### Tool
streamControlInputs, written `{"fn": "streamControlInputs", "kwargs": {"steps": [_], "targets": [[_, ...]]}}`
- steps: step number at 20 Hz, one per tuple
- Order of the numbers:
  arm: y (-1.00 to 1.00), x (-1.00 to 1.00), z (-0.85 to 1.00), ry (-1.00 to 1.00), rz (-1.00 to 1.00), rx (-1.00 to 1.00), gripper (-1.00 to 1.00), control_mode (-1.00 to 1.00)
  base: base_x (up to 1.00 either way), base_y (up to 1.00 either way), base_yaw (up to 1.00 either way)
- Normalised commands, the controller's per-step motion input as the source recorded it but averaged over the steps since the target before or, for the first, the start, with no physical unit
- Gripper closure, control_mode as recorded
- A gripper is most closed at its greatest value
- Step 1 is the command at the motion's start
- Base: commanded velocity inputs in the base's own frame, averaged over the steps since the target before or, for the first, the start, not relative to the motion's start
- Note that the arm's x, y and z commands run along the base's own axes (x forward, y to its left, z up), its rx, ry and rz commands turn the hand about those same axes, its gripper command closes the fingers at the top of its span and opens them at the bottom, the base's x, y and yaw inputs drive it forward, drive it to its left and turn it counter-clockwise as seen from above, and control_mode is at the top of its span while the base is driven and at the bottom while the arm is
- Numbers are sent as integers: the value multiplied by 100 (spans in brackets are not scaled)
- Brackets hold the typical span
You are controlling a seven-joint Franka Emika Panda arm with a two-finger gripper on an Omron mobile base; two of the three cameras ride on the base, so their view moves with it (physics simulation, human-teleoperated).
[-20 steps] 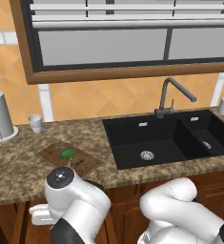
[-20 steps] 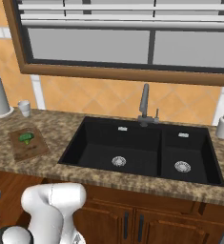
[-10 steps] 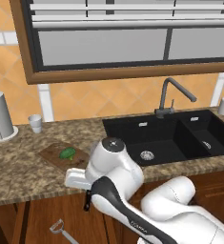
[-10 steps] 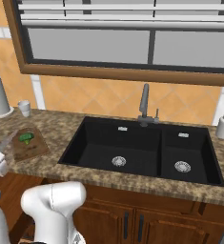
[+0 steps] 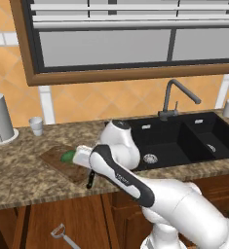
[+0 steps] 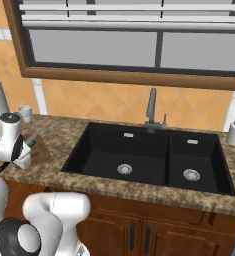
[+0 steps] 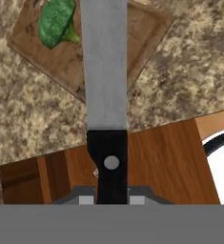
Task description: Place the appropriate cutting tool for cutting the broccoli skin on the cutting board.
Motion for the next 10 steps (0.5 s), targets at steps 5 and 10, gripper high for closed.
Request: {"fn": "streamControlInputs", "kwargs": {"steps": [5, 10], "targets": [[6, 81, -14, 15, 0, -2, 100, -100, 0, 0, 0], [8, 59, -45, 10, 0, -14, 100, -100, 0, 0, 0]]}}
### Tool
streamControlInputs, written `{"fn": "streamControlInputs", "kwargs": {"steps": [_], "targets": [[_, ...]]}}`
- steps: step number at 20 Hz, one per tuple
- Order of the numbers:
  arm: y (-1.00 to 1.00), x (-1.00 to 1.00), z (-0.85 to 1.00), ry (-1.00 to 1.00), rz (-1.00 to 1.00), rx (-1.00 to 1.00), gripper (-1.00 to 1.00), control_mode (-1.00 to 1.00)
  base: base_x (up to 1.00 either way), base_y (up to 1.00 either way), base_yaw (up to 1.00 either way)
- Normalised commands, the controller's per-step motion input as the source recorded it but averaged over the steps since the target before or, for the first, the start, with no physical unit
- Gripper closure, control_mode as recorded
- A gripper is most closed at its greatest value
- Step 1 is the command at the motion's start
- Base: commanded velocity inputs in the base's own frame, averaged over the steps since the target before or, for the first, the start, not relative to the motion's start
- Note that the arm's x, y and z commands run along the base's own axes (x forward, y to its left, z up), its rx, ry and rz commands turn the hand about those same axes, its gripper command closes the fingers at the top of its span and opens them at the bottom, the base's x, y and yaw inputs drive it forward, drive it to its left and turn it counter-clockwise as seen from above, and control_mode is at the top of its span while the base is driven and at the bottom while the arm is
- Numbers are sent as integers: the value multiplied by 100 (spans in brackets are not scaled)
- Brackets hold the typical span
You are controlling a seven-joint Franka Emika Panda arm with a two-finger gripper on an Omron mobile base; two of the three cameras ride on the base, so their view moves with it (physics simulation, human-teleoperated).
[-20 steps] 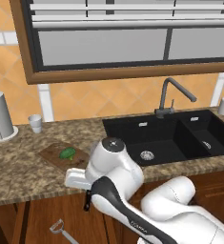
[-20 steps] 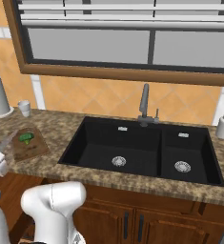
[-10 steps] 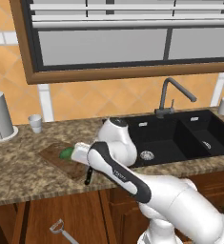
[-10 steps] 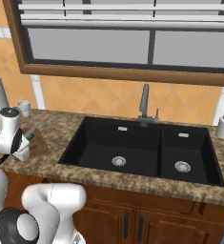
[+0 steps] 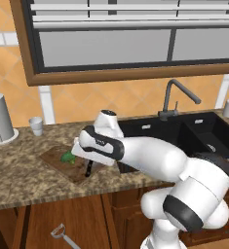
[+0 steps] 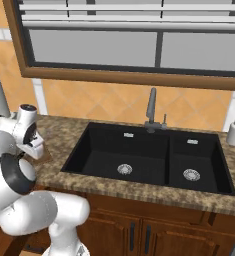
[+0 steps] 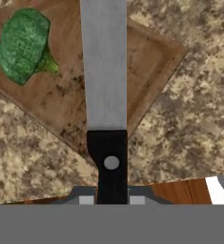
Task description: Place the appropriate cutting tool for cutting the broccoli skin on the cutting board.
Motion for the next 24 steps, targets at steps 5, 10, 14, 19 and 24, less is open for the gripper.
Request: {"fn": "streamControlInputs", "kwargs": {"steps": [5, 10, 14, 19, 24], "targets": [[43, 49, -61, 10, 0, -21, 100, -100, 0, 0, 0], [29, 51, -24, 8, 0, -7, 100, -100, 0, 0, 0], [23, 35, -36, 3, 0, -2, 100, -100, 0, 0, 0], [44, 12, -44, 1, 0, -3, -100, -100, 0, 0, 0], [9, -20, -9, 0, 0, 0, -100, -100, 0, 0, 0]]}}
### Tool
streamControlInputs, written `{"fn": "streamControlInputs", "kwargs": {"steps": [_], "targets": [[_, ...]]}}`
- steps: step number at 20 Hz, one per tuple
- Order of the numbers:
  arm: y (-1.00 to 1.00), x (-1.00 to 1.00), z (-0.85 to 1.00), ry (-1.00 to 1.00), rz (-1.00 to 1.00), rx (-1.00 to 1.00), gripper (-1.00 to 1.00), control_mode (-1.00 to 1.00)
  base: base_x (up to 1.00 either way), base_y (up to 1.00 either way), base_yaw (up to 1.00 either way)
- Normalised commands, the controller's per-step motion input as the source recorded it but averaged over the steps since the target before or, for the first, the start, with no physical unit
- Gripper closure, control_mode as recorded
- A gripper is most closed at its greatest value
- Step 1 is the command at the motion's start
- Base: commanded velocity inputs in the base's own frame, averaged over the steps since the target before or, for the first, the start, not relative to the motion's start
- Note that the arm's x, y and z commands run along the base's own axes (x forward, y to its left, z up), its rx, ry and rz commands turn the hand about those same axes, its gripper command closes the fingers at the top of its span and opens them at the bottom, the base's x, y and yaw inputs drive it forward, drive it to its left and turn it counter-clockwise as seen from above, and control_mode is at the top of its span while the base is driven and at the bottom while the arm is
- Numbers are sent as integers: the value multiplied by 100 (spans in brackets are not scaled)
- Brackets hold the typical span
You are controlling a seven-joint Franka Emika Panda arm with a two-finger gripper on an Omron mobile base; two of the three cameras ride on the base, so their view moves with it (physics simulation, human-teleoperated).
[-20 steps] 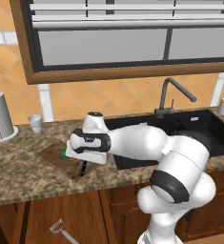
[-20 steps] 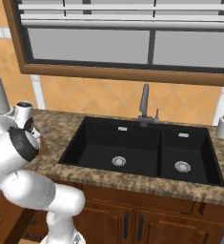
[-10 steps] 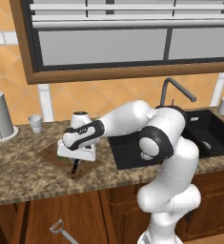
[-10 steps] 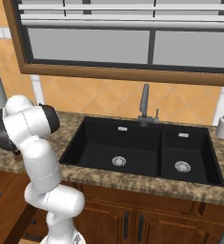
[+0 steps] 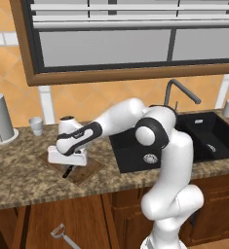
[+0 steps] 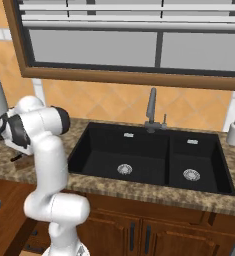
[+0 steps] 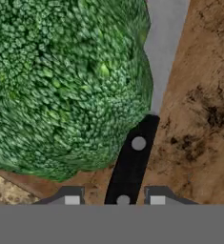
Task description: Place the appropriate cutting tool for cutting the broccoli skin on the cutting board.
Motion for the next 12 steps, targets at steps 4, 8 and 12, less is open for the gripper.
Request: {"fn": "streamControlInputs", "kwargs": {"steps": [4, 8, 12], "targets": [[-21, -52, 20, -2, -1, 0, -100, -100, 0, 0, 0], [-46, -67, 39, -3, -1, 4, -100, -100, 0, 0, 0], [-66, -56, 41, -7, -2, 8, -100, -100, 0, 0, 0]]}}
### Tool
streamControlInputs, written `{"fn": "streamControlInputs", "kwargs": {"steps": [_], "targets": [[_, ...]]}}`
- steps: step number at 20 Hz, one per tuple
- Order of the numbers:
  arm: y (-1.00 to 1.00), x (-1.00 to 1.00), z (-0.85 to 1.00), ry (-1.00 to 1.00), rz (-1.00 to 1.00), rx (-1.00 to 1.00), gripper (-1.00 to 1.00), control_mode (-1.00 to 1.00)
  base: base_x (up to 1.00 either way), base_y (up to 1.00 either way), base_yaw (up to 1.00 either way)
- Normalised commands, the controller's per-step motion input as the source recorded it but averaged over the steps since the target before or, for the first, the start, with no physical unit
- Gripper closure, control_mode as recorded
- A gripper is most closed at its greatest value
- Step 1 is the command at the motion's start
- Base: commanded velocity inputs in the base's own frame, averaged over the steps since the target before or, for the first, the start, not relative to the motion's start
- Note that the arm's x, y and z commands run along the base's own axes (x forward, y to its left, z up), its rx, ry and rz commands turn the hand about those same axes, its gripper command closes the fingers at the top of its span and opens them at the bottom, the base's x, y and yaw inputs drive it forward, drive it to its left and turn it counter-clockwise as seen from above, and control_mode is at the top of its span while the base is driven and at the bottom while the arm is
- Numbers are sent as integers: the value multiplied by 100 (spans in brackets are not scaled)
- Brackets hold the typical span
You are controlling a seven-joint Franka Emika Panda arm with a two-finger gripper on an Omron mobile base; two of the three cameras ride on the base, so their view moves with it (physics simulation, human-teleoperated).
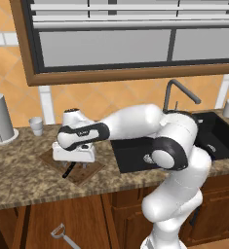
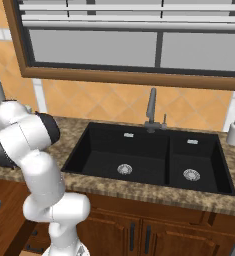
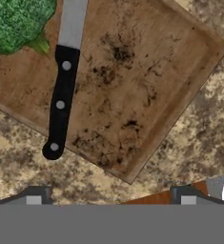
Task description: Place the appropriate cutting tool for cutting the broccoli skin on the cutting board.
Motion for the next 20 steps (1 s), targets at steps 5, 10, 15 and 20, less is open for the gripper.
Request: {"fn": "streamControlInputs", "kwargs": {"steps": [5, 10, 15, 20], "targets": [[-72, -58, 47, -8, -2, 7, -100, -100, 0, 0, 0], [-76, -61, 52, -10, -1, 8, -100, -100, 0, 0, 0], [-86, -43, 40, -11, 0, 11, -100, -100, 0, 0, 0], [-98, -30, 36, -11, 0, 14, -100, -100, 0, 0, 0]]}}
